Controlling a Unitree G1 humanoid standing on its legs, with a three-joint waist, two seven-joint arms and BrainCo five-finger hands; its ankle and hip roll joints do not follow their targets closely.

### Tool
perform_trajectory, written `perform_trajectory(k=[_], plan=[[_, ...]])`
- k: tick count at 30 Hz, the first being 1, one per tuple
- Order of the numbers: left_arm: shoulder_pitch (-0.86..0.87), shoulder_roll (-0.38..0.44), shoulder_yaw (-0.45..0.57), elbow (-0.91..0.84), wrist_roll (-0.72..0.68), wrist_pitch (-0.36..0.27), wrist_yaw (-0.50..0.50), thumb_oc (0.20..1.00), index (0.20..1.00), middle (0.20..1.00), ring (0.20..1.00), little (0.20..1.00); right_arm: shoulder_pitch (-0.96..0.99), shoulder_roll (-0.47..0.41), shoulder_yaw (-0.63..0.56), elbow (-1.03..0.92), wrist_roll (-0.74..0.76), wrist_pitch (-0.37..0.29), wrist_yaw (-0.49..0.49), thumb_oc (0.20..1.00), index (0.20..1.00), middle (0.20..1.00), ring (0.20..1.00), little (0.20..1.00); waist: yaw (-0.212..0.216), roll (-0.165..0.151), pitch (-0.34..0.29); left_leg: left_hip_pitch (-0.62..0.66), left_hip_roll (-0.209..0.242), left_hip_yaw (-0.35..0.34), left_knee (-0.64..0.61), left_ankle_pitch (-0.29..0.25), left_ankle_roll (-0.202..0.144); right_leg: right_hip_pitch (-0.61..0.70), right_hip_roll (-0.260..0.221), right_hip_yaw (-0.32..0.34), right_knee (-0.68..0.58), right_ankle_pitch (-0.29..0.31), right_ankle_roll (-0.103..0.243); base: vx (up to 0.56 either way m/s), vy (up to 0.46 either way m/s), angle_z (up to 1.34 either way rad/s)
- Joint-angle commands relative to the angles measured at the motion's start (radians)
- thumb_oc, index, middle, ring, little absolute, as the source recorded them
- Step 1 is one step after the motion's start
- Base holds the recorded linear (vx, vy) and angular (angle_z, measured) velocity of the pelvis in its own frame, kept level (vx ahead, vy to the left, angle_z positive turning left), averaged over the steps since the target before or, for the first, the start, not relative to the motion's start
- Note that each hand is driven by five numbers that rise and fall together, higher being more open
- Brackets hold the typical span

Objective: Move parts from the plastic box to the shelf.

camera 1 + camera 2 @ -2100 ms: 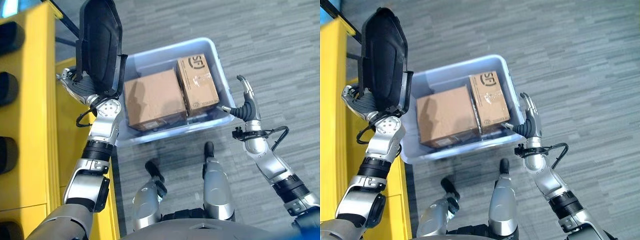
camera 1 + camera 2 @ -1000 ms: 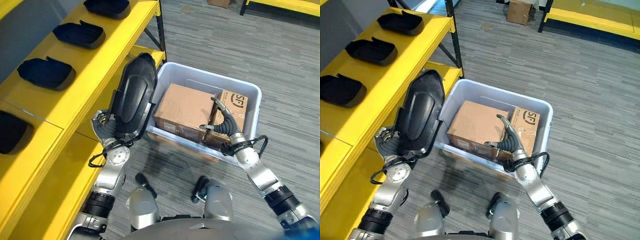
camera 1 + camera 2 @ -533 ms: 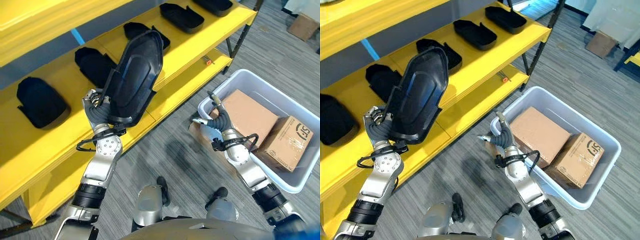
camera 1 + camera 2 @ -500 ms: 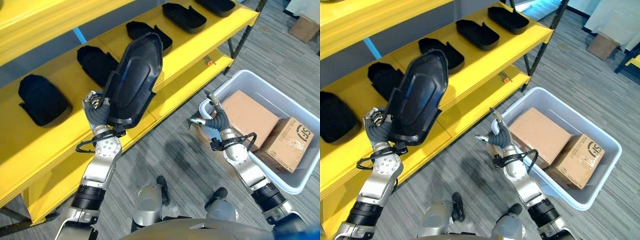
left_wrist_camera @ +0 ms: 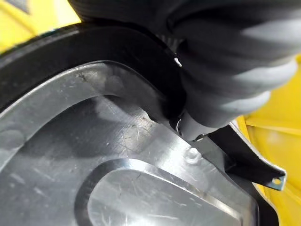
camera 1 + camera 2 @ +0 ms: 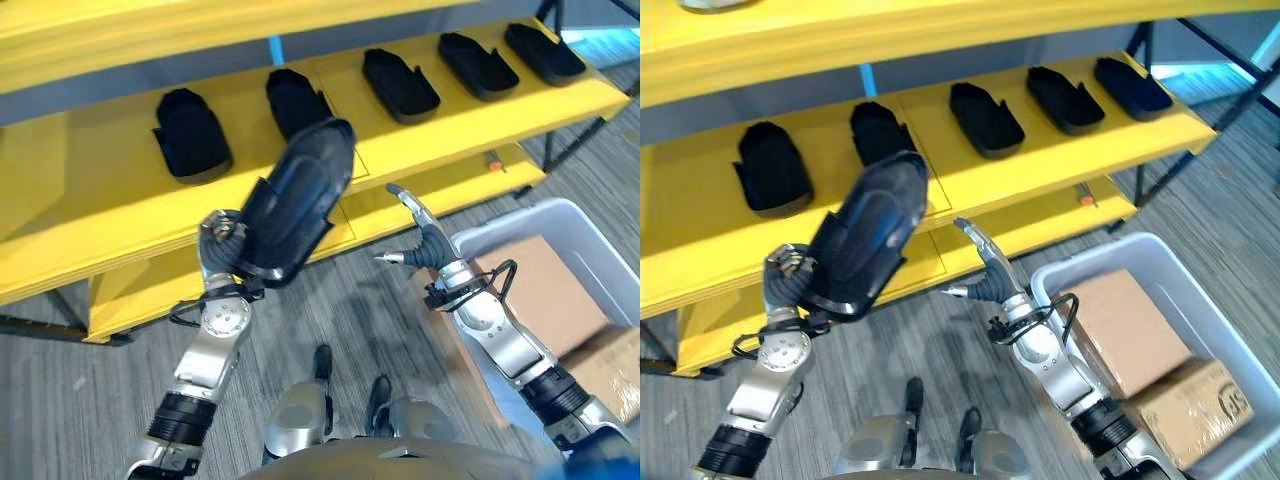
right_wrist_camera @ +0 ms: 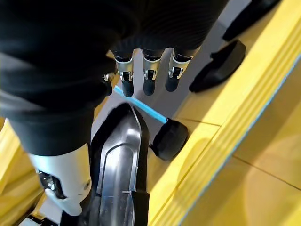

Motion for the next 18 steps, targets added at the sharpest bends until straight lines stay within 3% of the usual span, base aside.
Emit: perform_trajectory(k=[1, 3, 4, 5, 7, 9, 11, 14, 16, 18], plan=[[-0.067, -0.003, 0.02, -0.083, 0.043, -0.122, -0.027, 0.2, 0.2, 0.2, 0.2, 0.2, -0.026, -0.001, -0.019, -0.046, -0.019, -0.084, -0.037, 1.0, 1.0, 1.0, 1.0, 1.0, -0.013, -0.035, -0.04, 0.045, -0.069, 0.032, 0.047, -0.161, 0.004, 0.019, -0.028, -0.012, -0.082, 0.061, 0.085, 0.04, -0.169, 0.4], [-0.059, -0.005, 0.018, -0.093, 0.046, -0.102, -0.049, 0.2, 0.2, 0.2, 0.2, 0.2, -0.01, -0.004, -0.032, -0.049, -0.037, -0.093, -0.045, 1.0, 1.0, 1.0, 1.0, 1.0, -0.028, -0.033, -0.042, 0.048, -0.061, 0.095, 0.066, -0.175, 0.003, 0.025, -0.039, -0.037, -0.102, 0.072, 0.089, 0.0, -0.148, 0.37], [-0.085, 0.0, -0.003, -0.074, 0.044, -0.097, -0.083, 0.2, 0.2, 0.2, 0.2, 0.2, 0.014, -0.018, -0.056, -0.07, -0.053, -0.078, -0.087, 1.0, 1.0, 1.0, 1.0, 1.0, -0.078, -0.035, -0.046, 0.061, -0.014, 0.275, 0.122, -0.218, -0.009, 0.035, -0.073, -0.1, -0.103, 0.068, 0.103, -0.03, -0.108, 0.6], [-0.097, 0.001, -0.013, -0.061, 0.04, -0.096, -0.085, 0.2, 0.2, 0.2, 0.2, 0.2, 0.02, -0.02, -0.064, -0.072, -0.057, -0.072, -0.094, 1.0, 1.0, 1.0, 1.0, 1.0, -0.094, -0.034, -0.046, 0.06, 0.01, 0.32, 0.143, -0.225, -0.015, 0.036, -0.084, -0.12, -0.095, 0.066, 0.104, -0.03, -0.068, 1.29], [-0.11, 0.002, -0.026, -0.044, 0.031, -0.099, -0.076, 0.2, 0.2, 0.2, 0.2, 0.2, 0.022, -0.023, -0.073, -0.062, -0.069, -0.074, -0.097, 1.0, 1.0, 1.0, 1.0, 1.0, -0.108, -0.028, -0.044, 0.06, 0.036, 0.338, 0.168, -0.239, -0.023, 0.041, -0.093, -0.136, -0.08, 0.052, 0.101, 0.01, 0.064, 1.61], [-0.102, 0.007, -0.025, -0.058, 0.002, -0.098, -0.05, 0.2, 0.2, 0.2, 0.2, 0.2, 0.015, -0.028, -0.078, -0.038, -0.074, -0.08, -0.095, 1.0, 1.0, 1.0, 1.0, 1.0, -0.11, -0.009, -0.036, 0.074, 0.075, 0.287, 0.158, -0.223, -0.044, 0.039, -0.102, -0.12, -0.041, 0.024, 0.088, 0.02, 0.203, 0.5], [-0.073, 0.008, -0.005, -0.081, -0.028, -0.102, -0.048, 0.2, 0.2, 0.2, 0.2, 0.2, 0.023, -0.039, -0.088, -0.048, -0.091, -0.087, -0.079, 1.0, 1.0, 1.0, 1.0, 1.0, -0.112, 0.002, -0.035, 0.086, 0.133, 0.26, 0.115, -0.148, -0.076, 0.032, -0.118, -0.115, -0.023, 0.021, 0.074, 0.0, 0.289, -0.07], [-0.038, 0.012, 0.014, -0.095, -0.051, -0.133, -0.048, 0.2, 0.2, 0.2, 0.2, 0.2, 0.045, -0.062, -0.098, -0.074, -0.093, -0.099, -0.064, 1.0, 1.0, 1.0, 1.0, 1.0, -0.134, 0.018, -0.035, 0.099, 0.272, 0.261, 0.056, -0.001, -0.129, 0.027, -0.158, -0.119, 0.022, -0.013, 0.067, 0.05, 0.379, 0.04], [-0.036, 0.015, 0.015, -0.082, -0.056, -0.16, -0.046, 0.2, 0.2, 0.2, 0.2, 0.2, 0.048, -0.077, -0.098, -0.084, -0.089, -0.104, -0.068, 1.0, 1.0, 1.0, 1.0, 1.0, -0.153, 0.021, -0.036, 0.111, 0.322, 0.292, 0.04, 0.022, -0.147, 0.026, -0.191, -0.127, 0.051, -0.036, 0.076, 0.06, 0.454, 0.22], [-0.05, 0.013, 0.009, -0.057, -0.065, -0.175, -0.038, 0.2, 0.2, 0.2, 0.2, 0.2, 0.049, -0.093, -0.092, -0.094, -0.086, -0.107, -0.075, 1.0, 1.0, 1.0, 1.0, 1.0, -0.172, 0.029, -0.037, 0.133, 0.322, 0.335, 0.019, -0.008, -0.147, 0.017, -0.232, -0.142, 0.098, -0.053, 0.091, 0.04, 0.476, 0.35]])
